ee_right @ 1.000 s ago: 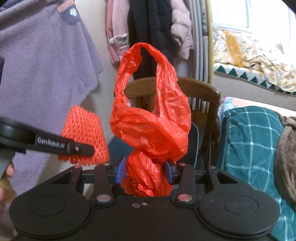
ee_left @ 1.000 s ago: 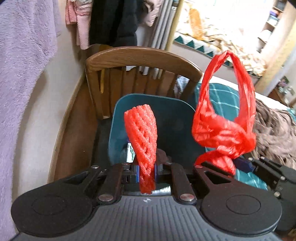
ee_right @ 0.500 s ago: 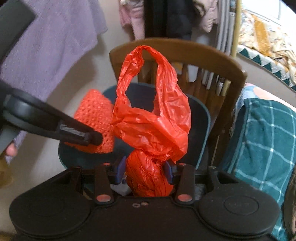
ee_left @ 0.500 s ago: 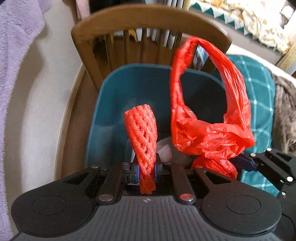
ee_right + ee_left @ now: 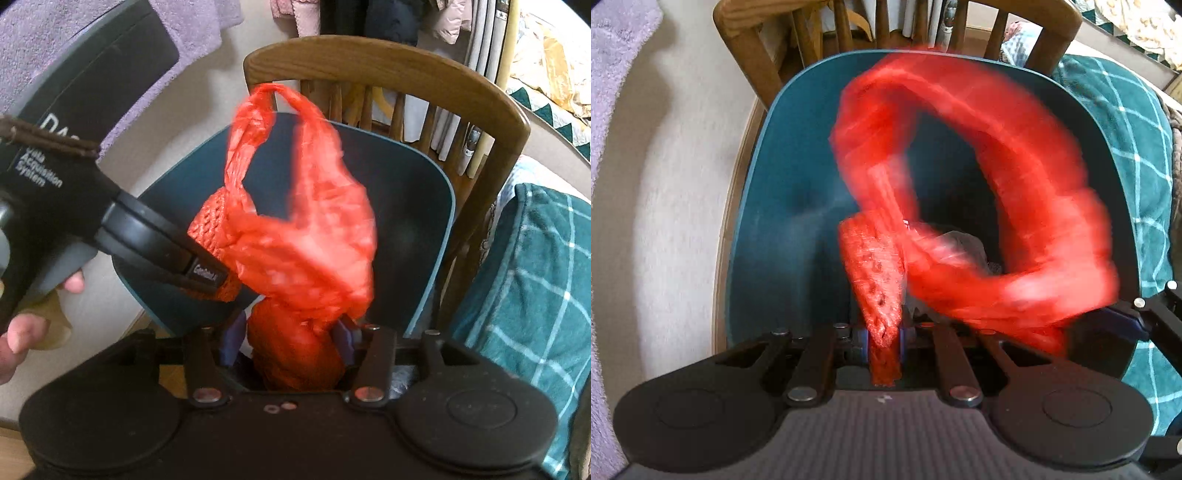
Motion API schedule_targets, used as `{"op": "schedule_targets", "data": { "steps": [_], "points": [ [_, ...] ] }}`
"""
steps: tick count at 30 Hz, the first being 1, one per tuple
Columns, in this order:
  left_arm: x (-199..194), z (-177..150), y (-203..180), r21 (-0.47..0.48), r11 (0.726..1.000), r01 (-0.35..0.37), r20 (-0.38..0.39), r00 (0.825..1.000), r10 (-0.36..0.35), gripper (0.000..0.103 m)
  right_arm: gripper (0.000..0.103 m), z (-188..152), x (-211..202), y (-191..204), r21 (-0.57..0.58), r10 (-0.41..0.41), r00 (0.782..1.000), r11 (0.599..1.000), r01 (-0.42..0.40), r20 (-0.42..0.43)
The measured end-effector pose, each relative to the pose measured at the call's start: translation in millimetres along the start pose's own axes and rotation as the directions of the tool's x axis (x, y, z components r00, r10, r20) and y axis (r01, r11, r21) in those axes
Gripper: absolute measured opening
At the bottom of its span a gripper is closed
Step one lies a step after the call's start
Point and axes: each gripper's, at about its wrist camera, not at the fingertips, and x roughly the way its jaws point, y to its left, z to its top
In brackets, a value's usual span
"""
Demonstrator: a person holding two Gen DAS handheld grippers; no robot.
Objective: Collect trash
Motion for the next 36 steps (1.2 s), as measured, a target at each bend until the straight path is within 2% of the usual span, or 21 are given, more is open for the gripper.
{"op": "schedule_targets", "data": {
  "steps": [2, 4, 6, 7, 9, 10, 11, 13, 22, 29, 36],
  "points": [
    [1.8, 3.5, 0.6, -0.015, 1.000, -0.003, -0.009, 1.000, 0.002, 0.016, 0.053, -0.9, -0.5, -0.6, 0.000, 0.009, 1.000, 1.000, -0.009, -0.001],
    [4.9, 7.6, 3.6, -0.022, 1.000, -0.001, -0.011, 1.000, 0.001, 0.020, 0.058, -2.1, -2.2, -0.2, -0.005, 0.012, 1.000, 1.000, -0.012, 0.005],
    [4.1, 7.7, 4.1, -0.025, 1.000, -0.005, -0.002, 1.000, 0.005, 0.028, 0.061, -3.4, -4.7, 1.1, -0.013, 0.016, 1.000, 1.000, -0.016, 0.011],
    [3.3, 7.9, 4.9, -0.029, 1.000, -0.001, 0.003, 1.000, 0.001, 0.036, 0.063, -4.8, -7.0, 2.3, -0.014, 0.019, 1.000, 1.000, -0.019, 0.016],
    [-2.1, -0.4, 9.7, -0.030, 0.999, 0.016, 0.023, 1.000, -0.015, 0.041, 0.063, -5.9, -10.2, 2.5, -0.010, 0.018, 1.000, 1.000, -0.018, 0.024],
    [-3.9, -2.4, 9.5, -0.028, 0.999, 0.018, 0.034, 0.999, -0.017, 0.048, 0.063, -6.3, -11.9, 2.1, -0.005, 0.022, 0.999, 1.000, -0.021, 0.029],
    [-6.2, -3.8, 8.8, -0.026, 1.000, 0.015, 0.042, 0.999, -0.013, 0.059, 0.063, -5.7, -12.0, 0.2, 0.000, 0.025, 0.999, 1.000, -0.025, 0.031],
    [-12.9, -7.9, 9.8, -0.015, 1.000, 0.020, 0.070, 0.997, -0.019, 0.065, 0.064, -6.6, -16.3, -0.3, 0.014, 0.027, 0.999, 1.000, -0.028, 0.040],
    [-49.0, -38.3, 25.0, 0.042, 0.999, 0.025, 0.173, 0.984, -0.032, 0.065, 0.071, -13.5, -53.3, 9.7, 0.081, 0.011, 0.993, 0.996, -0.020, 0.116],
    [-95.7, -72.8, 47.7, 0.060, 0.997, 0.038, 0.253, 0.966, -0.052, 0.065, 0.076, -27.8, -90.0, 29.3, 0.147, -0.016, 0.983, 0.989, -0.011, 0.181],
    [-132.8, -117.7, 72.5, 0.091, 0.995, 0.043, 0.332, 0.940, -0.072, 0.066, 0.082, -50.8, -123.7, 60.4, 0.183, -0.050, 0.970, 0.983, 0.006, 0.239]
  ]
}}
